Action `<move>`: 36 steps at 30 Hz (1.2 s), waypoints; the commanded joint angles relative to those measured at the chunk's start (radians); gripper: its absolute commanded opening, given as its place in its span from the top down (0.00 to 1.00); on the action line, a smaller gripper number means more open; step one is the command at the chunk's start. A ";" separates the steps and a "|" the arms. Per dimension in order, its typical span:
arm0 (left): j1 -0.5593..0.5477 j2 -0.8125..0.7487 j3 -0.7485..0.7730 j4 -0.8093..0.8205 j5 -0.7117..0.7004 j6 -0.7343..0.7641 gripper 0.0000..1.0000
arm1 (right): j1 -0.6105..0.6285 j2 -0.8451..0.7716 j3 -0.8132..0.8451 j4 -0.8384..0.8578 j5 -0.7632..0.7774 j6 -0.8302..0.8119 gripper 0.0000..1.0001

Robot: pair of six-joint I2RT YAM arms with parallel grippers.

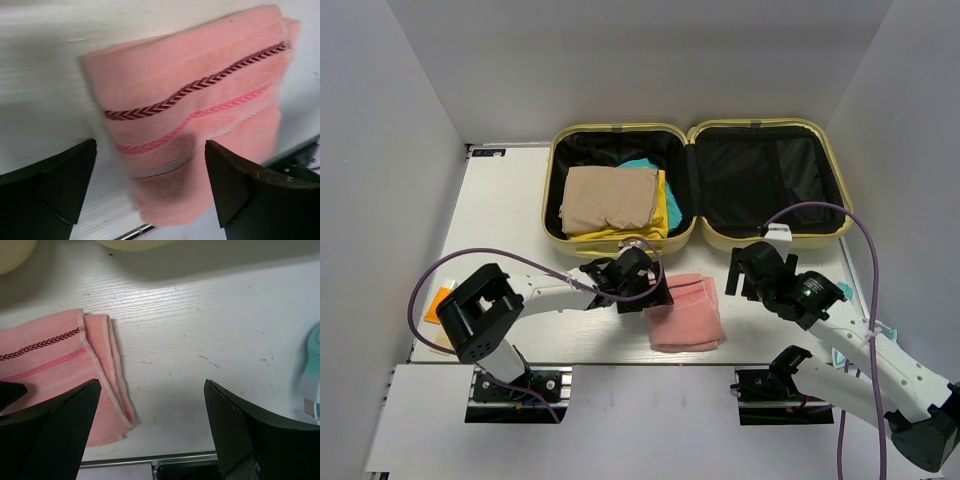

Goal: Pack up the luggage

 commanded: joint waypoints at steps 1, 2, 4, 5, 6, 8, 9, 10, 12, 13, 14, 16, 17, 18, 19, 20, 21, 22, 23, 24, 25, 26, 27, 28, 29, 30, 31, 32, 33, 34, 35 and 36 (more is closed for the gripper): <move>-0.025 0.034 -0.066 0.268 0.091 -0.065 0.00 | -0.008 -0.036 -0.009 -0.037 0.056 0.017 0.10; -0.048 0.039 -0.084 0.273 0.089 -0.065 0.00 | -0.011 -0.038 -0.012 -0.041 0.066 0.017 0.10; -0.074 0.054 -0.077 0.242 0.048 -0.044 0.00 | -0.014 -0.052 -0.019 -0.040 0.070 0.017 0.10; -0.103 0.059 -0.072 0.212 0.018 -0.038 0.02 | -0.016 -0.052 -0.023 -0.043 0.075 0.017 0.10; -0.127 0.069 -0.046 0.168 0.017 -0.027 0.06 | -0.016 -0.053 -0.028 -0.043 0.073 0.019 0.10; -0.153 0.082 -0.032 0.108 -0.048 -0.021 0.10 | -0.020 -0.056 -0.032 -0.047 0.072 0.022 0.10; -0.157 0.088 -0.023 0.094 -0.055 -0.024 0.14 | -0.020 -0.061 -0.037 -0.049 0.073 0.022 0.10; -0.162 0.106 -0.020 0.089 -0.058 -0.031 0.16 | -0.023 -0.060 -0.042 -0.049 0.070 0.023 0.10; -0.162 0.120 -0.005 0.085 -0.042 -0.033 0.29 | -0.024 -0.059 -0.045 -0.050 0.073 0.025 0.10; -0.162 0.137 0.000 0.082 -0.042 -0.033 0.34 | -0.025 -0.061 -0.046 -0.055 0.075 0.025 0.10; -0.164 0.143 0.014 0.054 -0.049 -0.036 0.41 | -0.025 -0.067 -0.045 -0.055 0.078 0.026 0.10; -0.164 0.154 0.044 0.024 -0.079 -0.032 0.58 | -0.028 -0.072 -0.045 -0.055 0.089 0.026 0.10; -0.162 0.157 0.066 -0.011 -0.090 -0.016 0.63 | -0.031 -0.079 -0.045 -0.058 0.093 0.026 0.10; -0.162 0.158 0.078 -0.018 -0.122 -0.006 0.68 | -0.031 -0.084 -0.045 -0.058 0.105 0.022 0.10; -0.157 0.157 0.116 -0.026 -0.130 0.028 0.77 | -0.030 -0.084 -0.045 -0.060 0.110 0.017 0.10; -0.156 0.149 0.130 -0.030 -0.137 0.065 0.82 | -0.030 -0.095 -0.042 -0.060 0.121 0.019 0.10; -0.156 0.148 0.143 -0.012 -0.125 0.091 0.86 | -0.028 -0.098 -0.042 -0.064 0.127 0.016 0.10; -0.147 0.143 0.165 0.003 -0.107 0.173 0.90 | -0.031 -0.104 -0.040 -0.063 0.133 0.011 0.10; -0.144 0.136 0.194 0.014 -0.067 0.218 0.94 | -0.033 -0.104 -0.036 -0.064 0.142 0.012 0.10; -0.139 0.134 0.213 0.010 -0.041 0.325 0.96 | -0.031 -0.115 -0.039 -0.063 0.147 0.006 0.10; -0.138 0.131 0.294 -0.009 -0.032 0.356 0.99 | -0.034 -0.119 -0.042 -0.055 0.155 0.000 0.10; -0.138 0.132 0.323 -0.030 -0.032 0.387 1.00 | -0.033 -0.122 -0.043 -0.053 0.161 0.000 0.10; -0.139 0.138 0.383 -0.091 -0.021 0.495 1.00 | -0.033 -0.130 -0.043 -0.043 0.161 -0.009 0.10; -0.139 0.139 0.440 -0.113 -0.021 0.528 1.00 | -0.033 -0.135 -0.046 -0.043 0.173 -0.012 0.10; -0.138 0.143 0.461 -0.146 -0.019 0.551 1.00 | -0.033 -0.133 -0.043 -0.040 0.176 -0.021 0.10; -0.136 0.145 0.510 -0.171 -0.003 0.649 1.00 | -0.034 -0.138 -0.046 -0.031 0.194 -0.023 0.10; -0.136 0.149 0.534 -0.183 -0.003 0.675 1.00 | -0.033 -0.139 -0.046 -0.032 0.201 -0.026 0.10; -0.136 0.152 0.614 -0.220 -0.001 0.726 1.00 | -0.033 -0.141 -0.039 -0.029 0.207 -0.032 0.10; -0.131 0.164 0.644 -0.264 -0.013 0.769 1.00 | -0.030 -0.141 -0.039 -0.027 0.216 -0.037 0.10; -0.127 0.175 0.672 -0.298 -0.018 0.809 1.00 | -0.033 -0.141 -0.035 -0.024 0.228 -0.038 0.10; -0.115 0.188 0.746 -0.315 -0.018 0.832 1.00 | -0.033 -0.141 -0.034 -0.018 0.240 -0.047 0.10; -0.105 0.194 0.767 -0.350 -0.018 0.866 1.00 | -0.033 -0.141 -0.029 -0.012 0.251 -0.050 0.10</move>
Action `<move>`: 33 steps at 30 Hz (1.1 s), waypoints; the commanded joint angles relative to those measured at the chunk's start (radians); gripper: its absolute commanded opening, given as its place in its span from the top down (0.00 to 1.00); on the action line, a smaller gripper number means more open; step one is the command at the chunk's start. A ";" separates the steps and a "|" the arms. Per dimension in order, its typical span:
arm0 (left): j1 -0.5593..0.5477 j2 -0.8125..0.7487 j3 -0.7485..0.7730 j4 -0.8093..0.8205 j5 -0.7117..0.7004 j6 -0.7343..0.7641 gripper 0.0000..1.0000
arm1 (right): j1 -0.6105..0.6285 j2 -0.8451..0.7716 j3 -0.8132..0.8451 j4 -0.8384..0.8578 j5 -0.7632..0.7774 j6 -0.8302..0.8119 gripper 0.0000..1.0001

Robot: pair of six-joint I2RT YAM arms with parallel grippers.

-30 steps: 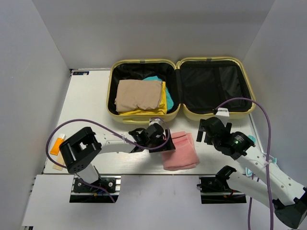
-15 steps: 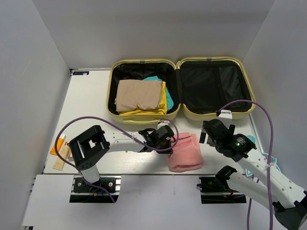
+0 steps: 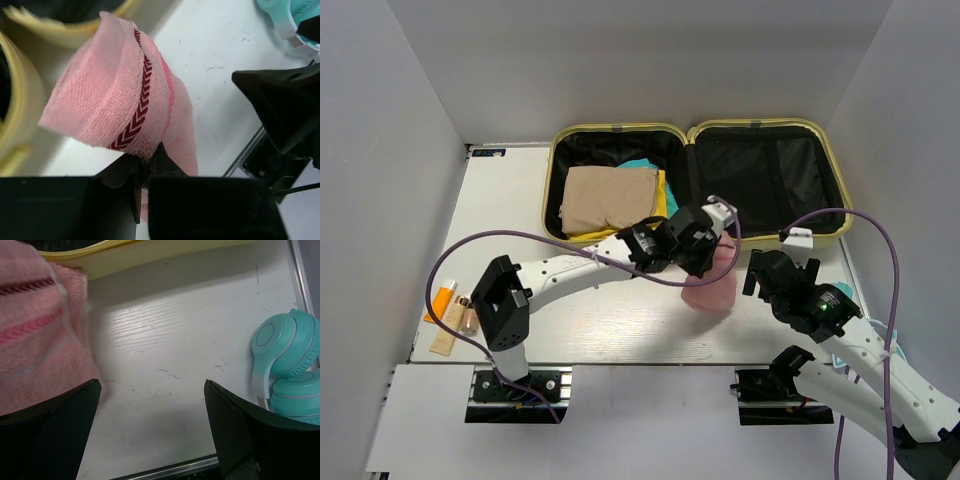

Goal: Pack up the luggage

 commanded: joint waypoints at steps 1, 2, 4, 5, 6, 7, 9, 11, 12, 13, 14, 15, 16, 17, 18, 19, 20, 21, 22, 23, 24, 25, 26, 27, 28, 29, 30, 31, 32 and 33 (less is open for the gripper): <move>0.035 0.015 0.121 -0.138 0.011 0.223 1.00 | -0.005 -0.010 0.015 0.042 0.085 -0.019 0.10; 0.054 0.022 0.185 -0.151 0.026 0.237 1.00 | -0.004 -0.007 0.022 0.043 0.093 -0.021 0.10; 0.088 0.044 0.250 -0.209 0.066 0.298 1.00 | -0.005 -0.002 0.037 0.045 0.098 -0.027 0.10; 0.118 0.056 0.268 -0.221 0.101 0.305 1.00 | -0.002 0.001 0.038 0.043 0.108 -0.030 0.10; 0.130 0.065 0.313 -0.238 0.118 0.355 1.00 | -0.005 -0.001 0.042 0.046 0.113 -0.042 0.10; 0.161 0.076 0.328 -0.261 0.147 0.381 1.00 | -0.004 0.007 0.050 0.046 0.122 -0.042 0.10; 0.213 0.085 0.394 -0.292 0.171 0.407 1.00 | -0.007 0.018 0.057 0.043 0.131 -0.050 0.10; 0.276 0.101 0.426 -0.331 0.200 0.450 1.00 | -0.005 0.034 0.068 0.039 0.136 -0.053 0.10; 0.290 0.102 0.454 -0.338 0.210 0.467 1.00 | -0.008 0.039 0.068 0.040 0.141 -0.056 0.10; 0.337 0.102 0.468 -0.341 0.239 0.510 1.00 | -0.005 0.042 0.080 0.040 0.142 -0.057 0.10; 0.353 0.099 0.466 -0.341 0.256 0.522 0.98 | -0.005 0.057 0.084 0.037 0.147 -0.061 0.10; 0.365 0.096 0.466 -0.341 0.261 0.539 0.98 | -0.005 0.065 0.085 0.037 0.148 -0.058 0.10; 0.408 0.099 0.463 -0.335 0.257 0.551 0.98 | -0.005 0.077 0.094 0.039 0.151 -0.059 0.10; 0.422 0.102 0.463 -0.335 0.254 0.556 0.98 | -0.007 0.082 0.096 0.043 0.150 -0.059 0.10; 0.437 0.107 0.465 -0.335 0.252 0.555 0.98 | -0.005 0.088 0.096 0.046 0.150 -0.059 0.10; 0.480 0.108 0.468 -0.332 0.255 0.542 0.98 | -0.005 0.100 0.102 0.048 0.153 -0.062 0.10; 0.497 0.116 0.466 -0.332 0.264 0.544 0.98 | -0.005 0.111 0.107 0.056 0.151 -0.061 0.10; 0.511 0.118 0.465 -0.324 0.278 0.533 0.98 | -0.007 0.120 0.110 0.056 0.150 -0.062 0.10; 0.567 0.119 0.466 -0.321 0.283 0.526 0.98 | -0.007 0.140 0.114 0.062 0.147 -0.068 0.10; 0.581 0.124 0.465 -0.316 0.299 0.513 0.98 | -0.008 0.137 0.117 0.065 0.141 -0.071 0.10; 0.609 0.124 0.471 -0.309 0.318 0.498 0.98 | -0.007 0.157 0.123 0.069 0.144 -0.076 0.10; 0.635 0.125 0.471 -0.309 0.326 0.490 0.98 | -0.010 0.166 0.130 0.069 0.145 -0.076 0.10; 0.647 0.130 0.469 -0.309 0.327 0.466 0.98 | -0.008 0.182 0.136 0.068 0.142 -0.073 0.10; 0.658 0.127 0.459 -0.303 0.333 0.467 0.98 | -0.008 0.189 0.143 0.069 0.142 -0.079 0.10; 0.681 0.119 0.447 -0.296 0.350 0.461 0.98 | -0.008 0.196 0.148 0.068 0.141 -0.077 0.10; 0.701 0.109 0.412 -0.280 0.352 0.456 0.98 | -0.008 0.200 0.151 0.068 0.142 -0.079 0.10; 0.724 0.105 0.402 -0.270 0.358 0.453 0.98 | -0.005 0.212 0.156 0.075 0.144 -0.082 0.10; 0.732 0.102 0.390 -0.266 0.362 0.450 0.98 | -0.010 0.216 0.159 0.079 0.142 -0.084 0.10; 0.743 0.104 0.370 -0.258 0.367 0.438 0.98 | -0.008 0.220 0.159 0.082 0.141 -0.096 0.10; 0.772 0.107 0.367 -0.255 0.379 0.433 0.98 | -0.011 0.229 0.162 0.092 0.135 -0.096 0.10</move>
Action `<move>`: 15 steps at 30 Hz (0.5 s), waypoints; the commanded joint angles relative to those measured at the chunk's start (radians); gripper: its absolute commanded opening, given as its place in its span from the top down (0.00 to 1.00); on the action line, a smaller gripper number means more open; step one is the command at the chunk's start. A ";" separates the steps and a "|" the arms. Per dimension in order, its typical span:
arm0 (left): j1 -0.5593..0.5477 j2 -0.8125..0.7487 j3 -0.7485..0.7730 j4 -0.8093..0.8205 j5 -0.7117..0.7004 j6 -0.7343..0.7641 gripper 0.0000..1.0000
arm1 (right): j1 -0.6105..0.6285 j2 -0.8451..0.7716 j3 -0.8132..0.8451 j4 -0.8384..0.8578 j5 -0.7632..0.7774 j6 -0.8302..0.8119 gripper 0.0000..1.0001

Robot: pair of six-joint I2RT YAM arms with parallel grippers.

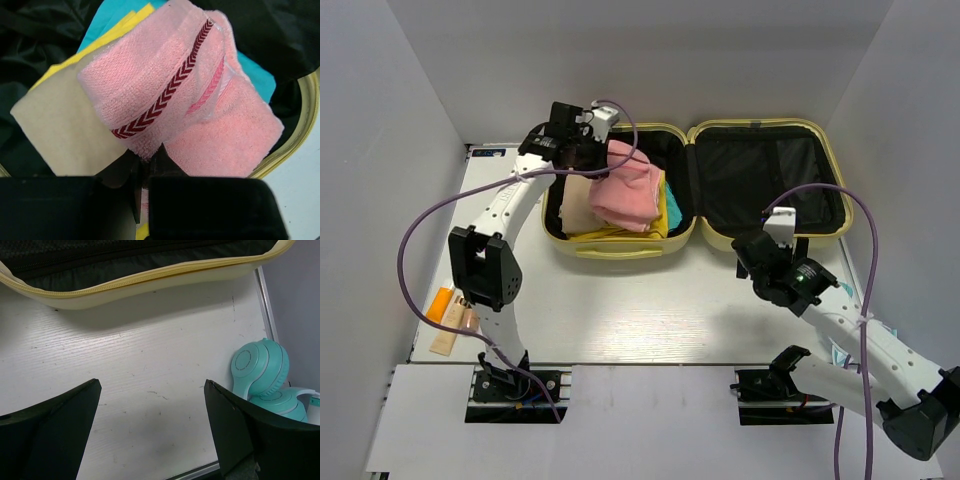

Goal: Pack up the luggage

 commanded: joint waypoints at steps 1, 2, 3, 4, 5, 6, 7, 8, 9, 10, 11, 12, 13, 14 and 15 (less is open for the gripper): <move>0.049 -0.025 -0.030 0.050 0.070 -0.038 0.98 | -0.003 0.015 0.050 0.044 0.028 -0.017 0.10; 0.057 -0.022 -0.037 0.049 0.073 -0.041 0.98 | -0.003 0.021 0.054 0.046 0.016 -0.021 0.10; 0.086 -0.013 -0.037 0.050 0.081 -0.047 0.98 | -0.006 0.026 0.054 0.046 0.017 -0.020 0.10; 0.094 -0.010 -0.045 0.055 0.104 -0.066 0.98 | -0.006 0.037 0.056 0.047 0.011 -0.021 0.10; 0.103 0.001 -0.048 0.058 0.125 -0.072 0.97 | -0.006 0.041 0.057 0.046 0.007 -0.020 0.10; 0.129 0.006 -0.051 0.058 0.132 -0.078 0.97 | -0.005 0.048 0.059 0.047 0.005 -0.020 0.10; 0.135 0.009 -0.051 0.058 0.144 -0.105 0.97 | -0.005 0.052 0.060 0.044 0.005 -0.023 0.10; 0.147 0.016 -0.053 0.053 0.180 -0.113 0.97 | -0.006 0.054 0.063 0.047 0.003 -0.023 0.10; 0.167 0.019 -0.065 0.055 0.194 -0.127 0.97 | -0.006 0.058 0.065 0.050 0.003 -0.026 0.10; 0.177 0.027 -0.071 0.055 0.220 -0.142 0.97 | -0.006 0.057 0.063 0.052 0.002 -0.026 0.10; 0.183 0.029 -0.077 0.064 0.227 -0.139 0.97 | -0.006 0.061 0.065 0.054 0.002 -0.026 0.10; 0.203 0.030 -0.095 0.066 0.231 -0.173 0.97 | -0.008 0.060 0.065 0.060 -0.001 -0.035 0.10; 0.209 0.032 -0.102 0.070 0.248 -0.184 0.97 | -0.006 0.063 0.063 0.063 -0.003 -0.038 0.10; 0.224 0.035 -0.103 0.079 0.270 -0.195 0.97 | -0.008 0.069 0.065 0.067 -0.003 -0.041 0.10; 0.236 0.036 -0.111 0.082 0.276 -0.201 0.97 | -0.008 0.071 0.065 0.073 -0.012 -0.052 0.10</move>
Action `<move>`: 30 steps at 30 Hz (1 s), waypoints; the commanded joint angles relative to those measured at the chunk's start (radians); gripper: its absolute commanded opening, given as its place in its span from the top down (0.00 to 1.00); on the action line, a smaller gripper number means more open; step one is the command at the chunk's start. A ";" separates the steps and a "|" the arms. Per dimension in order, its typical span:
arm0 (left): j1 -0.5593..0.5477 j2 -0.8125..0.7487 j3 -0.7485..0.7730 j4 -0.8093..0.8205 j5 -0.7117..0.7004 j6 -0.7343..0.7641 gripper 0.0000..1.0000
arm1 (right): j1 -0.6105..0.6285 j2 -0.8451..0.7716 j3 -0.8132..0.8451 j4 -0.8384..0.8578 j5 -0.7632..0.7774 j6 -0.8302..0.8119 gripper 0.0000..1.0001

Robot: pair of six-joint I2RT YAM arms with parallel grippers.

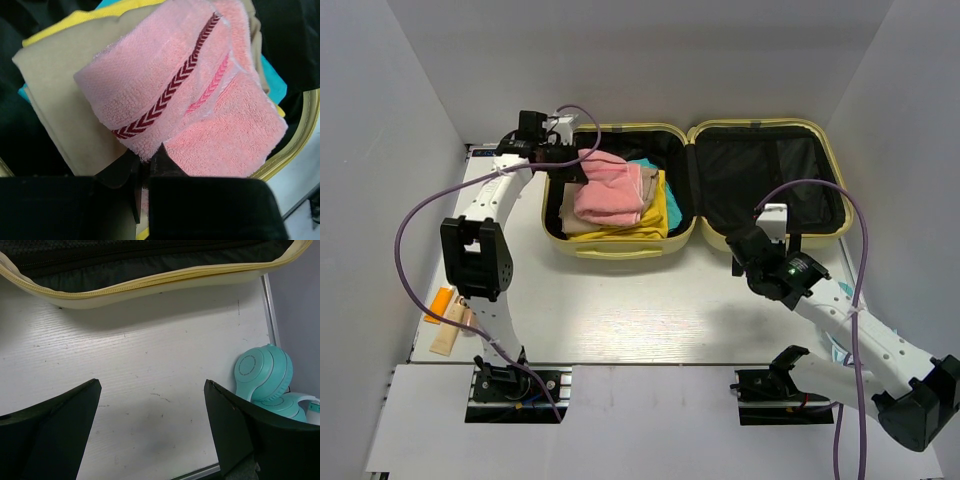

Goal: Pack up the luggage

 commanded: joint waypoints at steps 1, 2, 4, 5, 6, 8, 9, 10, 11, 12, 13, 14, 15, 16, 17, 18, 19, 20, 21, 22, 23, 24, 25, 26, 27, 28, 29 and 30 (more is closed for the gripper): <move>0.034 -0.005 -0.013 0.037 0.087 -0.052 0.97 | -0.005 0.009 0.049 0.046 0.001 -0.026 0.10; 0.041 0.003 -0.007 0.023 0.092 -0.052 0.97 | -0.006 0.019 0.050 0.053 -0.002 -0.034 0.10; 0.054 0.025 0.005 0.003 0.096 -0.040 0.97 | -0.003 0.030 0.061 0.058 -0.013 -0.043 0.10; 0.066 0.034 0.014 -0.007 0.098 -0.031 0.97 | -0.009 0.041 0.062 0.061 -0.016 -0.045 0.10; 0.069 0.046 0.017 -0.015 0.121 -0.029 0.97 | -0.005 0.049 0.065 0.063 -0.019 -0.051 0.10; 0.099 0.078 0.048 -0.046 0.132 -0.037 0.97 | -0.008 0.067 0.076 0.084 -0.031 -0.065 0.10; 0.106 0.084 0.053 -0.049 0.174 -0.039 0.96 | -0.006 0.072 0.078 0.095 -0.048 -0.072 0.10; 0.116 0.104 0.074 -0.056 0.185 -0.037 0.94 | -0.008 0.082 0.084 0.116 -0.068 -0.106 0.10; 0.119 0.111 0.086 -0.081 0.193 -0.023 0.94 | -0.005 0.098 0.088 0.137 -0.085 -0.118 0.10; 0.119 0.121 0.095 -0.087 0.193 -0.017 0.94 | -0.005 0.118 0.104 0.148 -0.114 -0.141 0.10; 0.121 0.129 0.134 -0.098 0.195 -0.011 0.93 | -0.009 0.131 0.124 0.162 -0.146 -0.164 0.10; 0.123 0.158 0.145 -0.106 0.199 -0.003 0.93 | -0.005 0.182 0.136 0.168 -0.162 -0.173 0.10; 0.126 0.169 0.167 -0.118 0.208 -0.003 0.93 | -0.005 0.197 0.162 0.177 -0.174 -0.183 0.10; 0.130 0.186 0.189 -0.124 0.225 -0.002 0.93 | -0.008 0.217 0.199 0.179 -0.195 -0.195 0.10; 0.132 0.209 0.218 -0.132 0.239 0.039 0.93 | -0.008 0.271 0.219 0.181 -0.203 -0.206 0.10; 0.132 0.227 0.232 -0.148 0.260 0.046 0.93 | -0.005 0.288 0.252 0.199 -0.217 -0.210 0.10; 0.132 0.238 0.270 -0.173 0.260 0.050 0.93 | -0.005 0.305 0.291 0.205 -0.235 -0.227 0.10; 0.132 0.247 0.287 -0.179 0.262 0.055 0.93 | -0.005 0.340 0.309 0.208 -0.242 -0.229 0.10; 0.132 0.249 0.289 -0.181 0.265 0.064 0.93 | -0.005 0.380 0.347 0.226 -0.269 -0.232 0.10; 0.132 0.249 0.287 -0.178 0.271 0.075 0.93 | -0.006 0.420 0.389 0.233 -0.300 -0.247 0.10; 0.132 0.246 0.287 -0.173 0.273 0.081 0.93 | -0.003 0.440 0.432 0.246 -0.329 -0.252 0.10; 0.132 0.247 0.286 -0.176 0.267 0.086 0.93 | -0.005 0.488 0.452 0.257 -0.341 -0.255 0.10; 0.130 0.247 0.289 -0.181 0.267 0.090 0.93 | -0.005 0.539 0.502 0.257 -0.387 -0.250 0.10; 0.132 0.250 0.293 -0.190 0.262 0.093 0.93 | -0.003 0.564 0.553 0.253 -0.404 -0.247 0.10; 0.132 0.250 0.289 -0.201 0.260 0.096 0.93 | -0.005 0.587 0.579 0.250 -0.419 -0.232 0.10; 0.132 0.250 0.277 -0.201 0.260 0.098 0.93 | -0.003 0.649 0.626 0.228 -0.429 -0.226 0.13; 0.132 0.244 0.257 -0.201 0.262 0.095 0.90 | -0.002 0.670 0.660 0.231 -0.473 -0.217 0.14; 0.132 0.238 0.234 -0.195 0.259 0.092 0.86 | -0.002 0.696 0.674 0.231 -0.484 -0.206 0.18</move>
